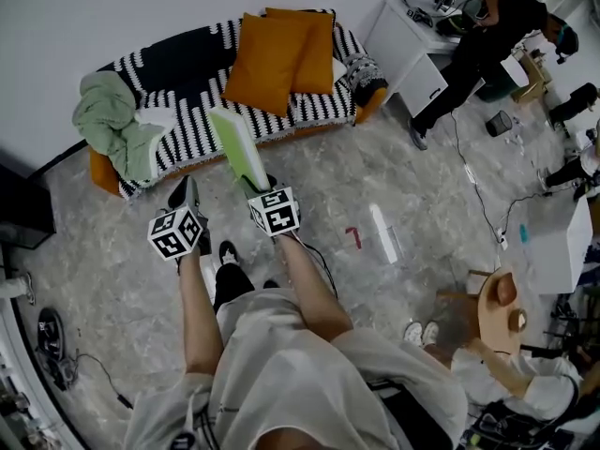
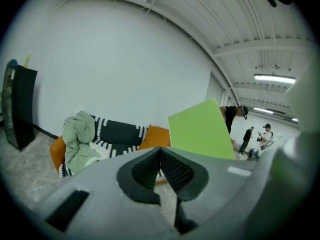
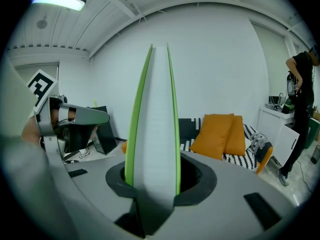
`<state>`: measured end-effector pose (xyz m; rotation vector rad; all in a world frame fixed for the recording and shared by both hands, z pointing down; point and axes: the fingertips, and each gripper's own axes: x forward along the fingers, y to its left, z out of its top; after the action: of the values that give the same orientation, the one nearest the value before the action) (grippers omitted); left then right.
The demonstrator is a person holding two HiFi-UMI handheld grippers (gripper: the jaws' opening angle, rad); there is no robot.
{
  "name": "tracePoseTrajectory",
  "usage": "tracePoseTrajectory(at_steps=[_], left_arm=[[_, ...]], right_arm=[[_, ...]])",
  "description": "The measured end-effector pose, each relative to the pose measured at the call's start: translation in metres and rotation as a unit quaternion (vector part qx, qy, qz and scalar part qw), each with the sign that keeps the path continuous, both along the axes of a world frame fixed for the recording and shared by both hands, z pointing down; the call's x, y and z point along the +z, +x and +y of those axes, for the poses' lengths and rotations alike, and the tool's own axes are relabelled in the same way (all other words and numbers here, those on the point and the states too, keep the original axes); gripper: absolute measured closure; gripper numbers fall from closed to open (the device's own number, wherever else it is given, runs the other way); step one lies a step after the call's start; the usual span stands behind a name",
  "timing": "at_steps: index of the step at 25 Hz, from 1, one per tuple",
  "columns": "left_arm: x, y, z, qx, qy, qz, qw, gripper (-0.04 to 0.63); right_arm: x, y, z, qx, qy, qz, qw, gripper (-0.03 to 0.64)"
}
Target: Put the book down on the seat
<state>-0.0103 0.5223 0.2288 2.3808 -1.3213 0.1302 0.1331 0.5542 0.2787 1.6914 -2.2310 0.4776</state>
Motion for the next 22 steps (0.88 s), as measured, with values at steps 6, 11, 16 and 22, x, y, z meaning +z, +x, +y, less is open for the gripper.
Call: tracePoseTrajectory(at_steps=[6,11,16,22], left_arm=[[0.008,-0.007,-0.053,-0.007,0.0,0.0,1.0,0.586],[0.007,0.0,-0.11,0.016,-0.006,0.006,0.9998,0.586],[-0.005,-0.004,-0.168,0.034,-0.004,-0.002,0.9994,0.586],[-0.023,-0.026,-0.223,0.041,0.009,-0.029,0.9987,0.586]], right_arm=[[0.012,-0.008,-0.047,0.017,-0.012,-0.012,1.0,0.486],[0.013,-0.012,-0.095,0.023,-0.019,0.004,1.0,0.486],[0.01,-0.017,-0.14,0.042,-0.023,0.007,0.999,0.486],[0.012,-0.017,-0.164,0.084,-0.034,0.039,0.995,0.486]])
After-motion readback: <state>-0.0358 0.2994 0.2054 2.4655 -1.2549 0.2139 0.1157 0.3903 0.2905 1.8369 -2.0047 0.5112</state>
